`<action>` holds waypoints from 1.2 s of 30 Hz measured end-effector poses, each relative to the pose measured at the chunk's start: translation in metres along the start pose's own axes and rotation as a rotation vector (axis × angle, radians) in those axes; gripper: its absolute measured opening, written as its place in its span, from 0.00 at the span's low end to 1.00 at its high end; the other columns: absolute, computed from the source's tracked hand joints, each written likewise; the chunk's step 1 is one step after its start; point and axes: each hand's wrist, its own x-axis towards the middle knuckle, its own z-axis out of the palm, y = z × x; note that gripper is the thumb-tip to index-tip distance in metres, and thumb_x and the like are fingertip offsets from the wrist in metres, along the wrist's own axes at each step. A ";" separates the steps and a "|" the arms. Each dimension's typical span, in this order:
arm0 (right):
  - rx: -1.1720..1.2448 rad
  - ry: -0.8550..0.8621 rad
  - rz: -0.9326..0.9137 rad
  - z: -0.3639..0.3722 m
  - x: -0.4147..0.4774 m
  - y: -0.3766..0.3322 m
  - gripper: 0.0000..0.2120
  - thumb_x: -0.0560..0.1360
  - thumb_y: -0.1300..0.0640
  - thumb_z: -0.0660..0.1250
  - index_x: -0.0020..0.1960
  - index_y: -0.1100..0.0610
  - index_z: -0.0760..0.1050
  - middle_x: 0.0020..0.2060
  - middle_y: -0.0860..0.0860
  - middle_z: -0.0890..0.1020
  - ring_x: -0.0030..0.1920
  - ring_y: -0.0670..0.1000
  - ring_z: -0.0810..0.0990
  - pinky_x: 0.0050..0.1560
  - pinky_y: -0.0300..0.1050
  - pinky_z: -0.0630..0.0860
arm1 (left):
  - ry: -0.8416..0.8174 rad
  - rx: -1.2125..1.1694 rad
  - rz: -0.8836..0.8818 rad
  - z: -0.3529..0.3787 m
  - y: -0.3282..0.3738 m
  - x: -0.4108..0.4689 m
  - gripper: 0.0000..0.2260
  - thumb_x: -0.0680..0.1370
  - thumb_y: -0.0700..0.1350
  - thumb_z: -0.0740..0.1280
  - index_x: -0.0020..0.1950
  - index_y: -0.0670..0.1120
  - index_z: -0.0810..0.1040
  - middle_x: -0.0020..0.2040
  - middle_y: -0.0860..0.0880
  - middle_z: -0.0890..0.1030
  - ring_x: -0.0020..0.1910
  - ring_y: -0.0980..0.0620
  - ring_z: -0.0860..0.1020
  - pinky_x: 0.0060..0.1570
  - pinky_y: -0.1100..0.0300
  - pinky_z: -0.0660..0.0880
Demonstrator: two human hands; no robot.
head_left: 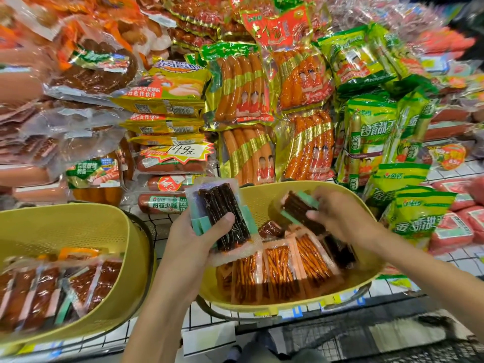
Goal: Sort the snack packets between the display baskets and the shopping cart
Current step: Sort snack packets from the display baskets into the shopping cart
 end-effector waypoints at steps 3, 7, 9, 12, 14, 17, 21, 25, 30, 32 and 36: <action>0.610 0.052 0.038 -0.039 -0.009 -0.001 0.03 0.76 0.60 0.65 0.50 0.56 0.75 0.42 0.51 0.84 0.40 0.48 0.83 0.34 0.36 0.77 | 0.027 0.057 0.041 -0.001 -0.001 0.001 0.21 0.68 0.45 0.71 0.61 0.47 0.77 0.52 0.50 0.85 0.52 0.51 0.83 0.46 0.52 0.81; 1.043 -0.084 -0.099 -0.060 -0.022 -0.022 0.12 0.72 0.59 0.66 0.53 0.61 0.77 0.46 0.57 0.84 0.45 0.53 0.83 0.43 0.45 0.80 | 0.019 0.075 0.071 0.010 0.002 0.005 0.21 0.69 0.46 0.71 0.61 0.48 0.76 0.53 0.51 0.84 0.55 0.50 0.82 0.53 0.47 0.80; 0.974 -0.134 -0.085 -0.042 -0.026 -0.036 0.13 0.70 0.58 0.69 0.52 0.61 0.77 0.49 0.59 0.83 0.48 0.57 0.82 0.48 0.52 0.80 | -0.018 0.100 0.091 0.020 0.005 0.005 0.18 0.72 0.47 0.69 0.62 0.49 0.75 0.55 0.51 0.84 0.56 0.51 0.81 0.57 0.44 0.77; 0.870 -0.115 -0.018 -0.007 -0.035 -0.054 0.09 0.70 0.57 0.70 0.49 0.59 0.79 0.46 0.56 0.83 0.43 0.53 0.84 0.40 0.46 0.81 | -0.108 0.132 0.127 0.033 0.006 0.002 0.17 0.78 0.49 0.63 0.66 0.48 0.73 0.57 0.50 0.83 0.56 0.51 0.81 0.52 0.51 0.80; 0.839 -0.075 -0.019 0.006 -0.039 -0.058 0.07 0.71 0.56 0.71 0.47 0.56 0.79 0.44 0.56 0.82 0.42 0.48 0.83 0.38 0.41 0.80 | -0.133 0.142 0.133 0.036 0.004 -0.002 0.17 0.78 0.49 0.63 0.67 0.50 0.73 0.55 0.52 0.83 0.53 0.53 0.83 0.42 0.56 0.81; 0.898 -0.123 0.020 0.011 -0.042 -0.053 0.22 0.64 0.53 0.75 0.56 0.55 0.76 0.50 0.54 0.81 0.49 0.48 0.82 0.47 0.42 0.80 | -0.104 0.149 0.115 0.041 0.002 -0.007 0.16 0.75 0.49 0.66 0.63 0.48 0.75 0.50 0.53 0.84 0.49 0.55 0.83 0.36 0.55 0.81; 1.404 -0.507 0.034 0.023 -0.049 -0.051 0.26 0.72 0.55 0.69 0.68 0.59 0.68 0.62 0.58 0.78 0.62 0.56 0.77 0.61 0.54 0.75 | -0.066 0.313 0.206 0.054 -0.005 -0.013 0.17 0.72 0.57 0.63 0.58 0.54 0.74 0.52 0.53 0.83 0.54 0.54 0.81 0.53 0.51 0.79; 1.544 -0.650 -0.055 0.026 -0.051 -0.040 0.22 0.78 0.57 0.61 0.71 0.61 0.66 0.66 0.63 0.73 0.67 0.61 0.71 0.67 0.62 0.68 | -0.181 0.139 0.052 0.057 -0.002 -0.022 0.21 0.75 0.61 0.56 0.63 0.54 0.76 0.57 0.52 0.83 0.58 0.52 0.80 0.57 0.44 0.77; 1.706 -0.752 -0.048 0.024 -0.047 -0.028 0.21 0.82 0.56 0.56 0.74 0.60 0.63 0.71 0.61 0.68 0.73 0.62 0.63 0.73 0.67 0.49 | -0.251 0.057 0.059 0.057 0.003 -0.027 0.14 0.76 0.49 0.60 0.60 0.51 0.77 0.56 0.50 0.83 0.55 0.51 0.82 0.48 0.58 0.81; 1.753 -0.758 -0.031 0.025 -0.047 -0.025 0.21 0.83 0.57 0.55 0.75 0.59 0.61 0.72 0.61 0.65 0.74 0.61 0.60 0.73 0.67 0.48 | -0.246 0.054 0.085 0.059 0.003 -0.027 0.14 0.75 0.48 0.62 0.59 0.52 0.77 0.55 0.51 0.84 0.54 0.51 0.82 0.47 0.56 0.81; 1.792 -0.763 0.026 0.023 -0.046 -0.021 0.23 0.81 0.57 0.58 0.75 0.60 0.61 0.73 0.61 0.62 0.74 0.61 0.59 0.74 0.66 0.49 | -0.210 0.025 0.089 0.059 0.001 -0.025 0.13 0.76 0.43 0.62 0.60 0.49 0.77 0.55 0.48 0.84 0.54 0.49 0.82 0.45 0.57 0.81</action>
